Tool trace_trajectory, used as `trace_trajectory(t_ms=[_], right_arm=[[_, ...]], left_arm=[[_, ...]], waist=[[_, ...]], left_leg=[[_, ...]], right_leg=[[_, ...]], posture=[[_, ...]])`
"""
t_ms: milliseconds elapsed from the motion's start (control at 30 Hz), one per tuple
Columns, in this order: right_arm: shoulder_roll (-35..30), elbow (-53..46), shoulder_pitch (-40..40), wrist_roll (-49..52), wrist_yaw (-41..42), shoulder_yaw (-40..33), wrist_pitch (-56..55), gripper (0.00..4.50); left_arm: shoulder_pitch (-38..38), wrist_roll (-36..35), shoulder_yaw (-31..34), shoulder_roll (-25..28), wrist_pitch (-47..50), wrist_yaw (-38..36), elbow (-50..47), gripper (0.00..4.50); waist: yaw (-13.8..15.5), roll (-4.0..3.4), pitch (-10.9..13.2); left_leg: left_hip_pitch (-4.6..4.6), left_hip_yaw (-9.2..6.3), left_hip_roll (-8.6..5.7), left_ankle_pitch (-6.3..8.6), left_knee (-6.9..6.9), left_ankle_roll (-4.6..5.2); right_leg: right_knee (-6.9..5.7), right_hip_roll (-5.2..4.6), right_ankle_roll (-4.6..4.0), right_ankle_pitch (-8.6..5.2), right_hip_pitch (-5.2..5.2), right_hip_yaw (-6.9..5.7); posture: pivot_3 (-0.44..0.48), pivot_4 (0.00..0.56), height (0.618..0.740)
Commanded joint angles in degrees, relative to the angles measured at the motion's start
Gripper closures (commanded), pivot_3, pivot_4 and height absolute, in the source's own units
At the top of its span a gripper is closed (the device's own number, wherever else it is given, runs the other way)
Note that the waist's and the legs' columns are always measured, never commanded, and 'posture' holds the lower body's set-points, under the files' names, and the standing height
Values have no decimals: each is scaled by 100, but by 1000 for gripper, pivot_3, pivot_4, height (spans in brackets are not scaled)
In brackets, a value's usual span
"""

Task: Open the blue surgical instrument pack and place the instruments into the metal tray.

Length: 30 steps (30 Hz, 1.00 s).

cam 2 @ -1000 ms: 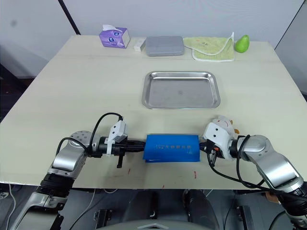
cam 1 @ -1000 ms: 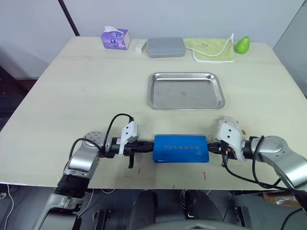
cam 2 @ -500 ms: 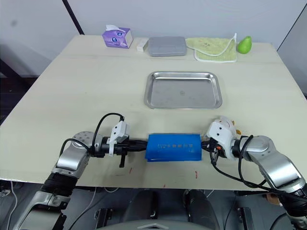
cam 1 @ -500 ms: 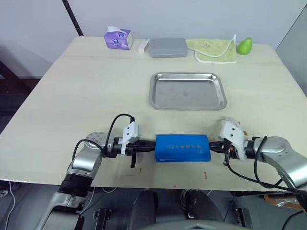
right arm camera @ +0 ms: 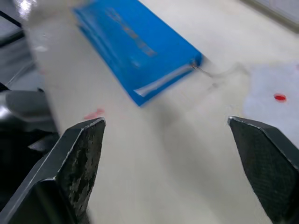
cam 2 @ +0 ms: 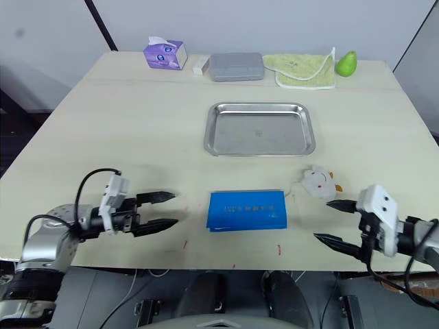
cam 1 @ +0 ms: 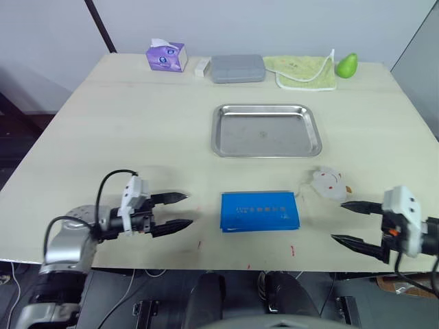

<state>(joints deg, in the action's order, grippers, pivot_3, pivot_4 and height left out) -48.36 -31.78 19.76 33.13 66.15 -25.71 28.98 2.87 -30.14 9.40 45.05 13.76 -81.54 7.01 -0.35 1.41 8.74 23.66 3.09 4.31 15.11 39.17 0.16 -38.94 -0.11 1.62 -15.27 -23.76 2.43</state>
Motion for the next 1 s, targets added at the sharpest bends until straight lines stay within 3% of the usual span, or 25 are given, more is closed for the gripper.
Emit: trace_trajectory(t_ms=[33, 200, 367, 567, 800, 833, 900, 1000], right_arm=[[119, -198, 334, 253, 191, -587, -317, 8], [239, -500, 568, 116, 98, -340, -592, 8], [481, -645, 24, -592, -565, 761, -924, 8], [625, -53, -904, -1680, -826, 2320, -1566, 8], [766, 616, -1597, -2166, -776, 3110, -2236, 8], [793, 692, -1696, -2169, -762, 3192, -2254, 399], [806, 777, -1810, -2162, -737, 3277, -2263, 686], [815, 1007, -1957, -2442, -828, 3436, -2549, 2211]], left_arm=[[-184, -514, 448, 203, 265, -209, -484, 93], [-323, -884, 689, 303, 474, -351, -836, 93], [-340, -884, 700, 152, 232, -269, -1128, 93], [-202, -1236, 499, 283, 664, -494, -1641, 93], [-35, -1001, 264, 247, 430, -612, -1674, 93], [-19, -996, 236, 244, 426, -615, -1684, 0], [11, -991, 206, 244, 417, -617, -1696, 0], [37, -980, 168, 246, 386, -583, -1697, 0]], waist=[[7, 0, 0], [-1, 0, 0], [-30, -1, 0], [-21, 1, 1], [-6, -2, 3], [-7, -2, 3], [-10, -2, 3], [-8, -3, 3]], left_leg=[[0, 0, 0, 0, 0, 0], [-2, -1, 0, 0, 0, 0], [-3, -2, 0, 0, 0, 0], [0, -4, -1, 0, 0, 0], [0, -3, -2, 0, 1, 0], [0, -2, -2, 0, 1, 0], [-2, -1, -1, 0, 1, 0], [0, -2, -1, 0, 1, 0]], right_leg=[[0, -1, 0, 0, 0, 0], [-1, -2, -1, -1, 2, -1], [-1, -1, -1, -1, 2, 0], [0, 0, -2, -1, 1, -3], [0, 1, -3, -2, -1, -2], [-1, 1, -3, -1, -1, -2], [-2, 1, -3, -1, 0, 0], [-1, 2, -3, -1, -1, -1]], posture=[[0, 150, 738], [0, 150, 738], [0, 150, 738], [0, 150, 738], [0, 150, 738], [0, 150, 738], [0, 150, 738], [0, 150, 738]])
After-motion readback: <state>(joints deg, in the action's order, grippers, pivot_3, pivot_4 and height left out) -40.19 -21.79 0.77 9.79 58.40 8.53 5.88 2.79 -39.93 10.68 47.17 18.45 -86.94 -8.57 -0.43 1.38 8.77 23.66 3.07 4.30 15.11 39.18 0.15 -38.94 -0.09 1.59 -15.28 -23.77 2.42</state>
